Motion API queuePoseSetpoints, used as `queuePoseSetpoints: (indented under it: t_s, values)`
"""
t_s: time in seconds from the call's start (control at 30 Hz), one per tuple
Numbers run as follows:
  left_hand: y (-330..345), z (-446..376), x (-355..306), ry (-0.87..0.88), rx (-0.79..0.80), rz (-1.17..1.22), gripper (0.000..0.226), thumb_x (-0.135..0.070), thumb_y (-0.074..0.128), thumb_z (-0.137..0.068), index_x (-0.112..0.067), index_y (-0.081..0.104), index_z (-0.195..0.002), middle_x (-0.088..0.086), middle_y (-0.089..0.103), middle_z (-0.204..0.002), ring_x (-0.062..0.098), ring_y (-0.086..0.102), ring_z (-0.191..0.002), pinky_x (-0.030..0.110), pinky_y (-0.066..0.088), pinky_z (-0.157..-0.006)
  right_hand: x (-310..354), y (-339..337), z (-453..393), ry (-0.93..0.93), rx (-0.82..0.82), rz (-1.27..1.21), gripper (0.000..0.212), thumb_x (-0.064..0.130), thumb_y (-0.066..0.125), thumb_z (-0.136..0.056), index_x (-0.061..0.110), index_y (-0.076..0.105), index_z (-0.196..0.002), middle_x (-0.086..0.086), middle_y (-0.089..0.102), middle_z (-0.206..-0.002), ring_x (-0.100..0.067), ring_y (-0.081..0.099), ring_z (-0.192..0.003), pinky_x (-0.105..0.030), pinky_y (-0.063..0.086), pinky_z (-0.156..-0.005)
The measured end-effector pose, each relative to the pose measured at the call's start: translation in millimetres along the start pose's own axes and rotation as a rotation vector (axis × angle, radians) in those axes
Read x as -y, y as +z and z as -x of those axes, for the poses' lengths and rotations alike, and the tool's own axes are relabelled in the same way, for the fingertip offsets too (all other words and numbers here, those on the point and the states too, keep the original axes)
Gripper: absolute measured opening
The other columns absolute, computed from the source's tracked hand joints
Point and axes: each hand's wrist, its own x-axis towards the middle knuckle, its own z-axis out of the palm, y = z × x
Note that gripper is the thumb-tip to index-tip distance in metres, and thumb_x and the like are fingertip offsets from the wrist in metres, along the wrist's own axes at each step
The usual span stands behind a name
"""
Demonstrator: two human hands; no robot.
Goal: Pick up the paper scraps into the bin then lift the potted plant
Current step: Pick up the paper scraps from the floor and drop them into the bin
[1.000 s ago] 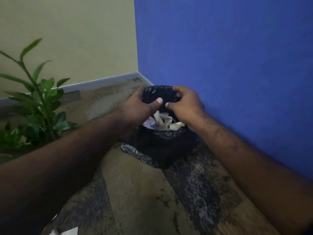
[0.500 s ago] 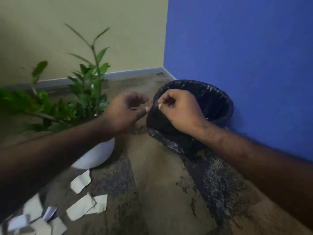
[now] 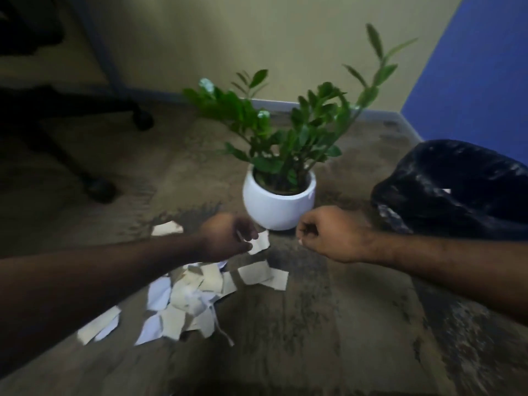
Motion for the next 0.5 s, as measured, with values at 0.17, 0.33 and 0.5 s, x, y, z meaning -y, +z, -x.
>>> queuePoseSetpoints:
  t_s: [0.17,0.33,0.5]
  values:
    - [1.9,28.0,56.2,-0.067,0.067,-0.155,0.021,-0.027,0.075,-0.075,-0.026,0.071,-0.095,-0.010,0.069,-0.093,-0.006,0.053,-0.066,0.016,0.039,-0.065,3.7,38.5,-15.0,0.019,0.086,-0.043,0.005,0.016,0.068,-0.079,0.015,0.072,-0.080,0.007,0.067,-0.074,-0.008,0.059,-0.071,-0.018,0.037,-0.065]
    - [16.3,45.9,90.3,-0.100,0.211,-0.302,0.070,-0.045,0.082,-0.064,-0.033,0.054,-0.127,-0.003,0.052,-0.118,0.015,0.054,-0.102,0.024,0.045,-0.080,0.8,59.3,-25.2,0.064,0.151,-0.047,0.009,0.017,0.072,-0.077,0.015,0.070,-0.086,0.016,0.055,-0.064,-0.006,0.055,-0.070,-0.017,0.038,-0.062]
    - [43.9,60.0,96.3,-0.120,0.231,-0.383,0.098,-0.047,0.082,-0.058,-0.038,0.031,-0.142,0.001,0.041,-0.123,0.026,0.052,-0.107,0.042,0.049,-0.090,11.8,82.3,-37.0,0.053,0.266,0.020,0.011,0.022,0.073,-0.074,0.022,0.062,-0.078,0.009,0.060,-0.071,-0.011,0.056,-0.072,-0.023,0.042,-0.062]
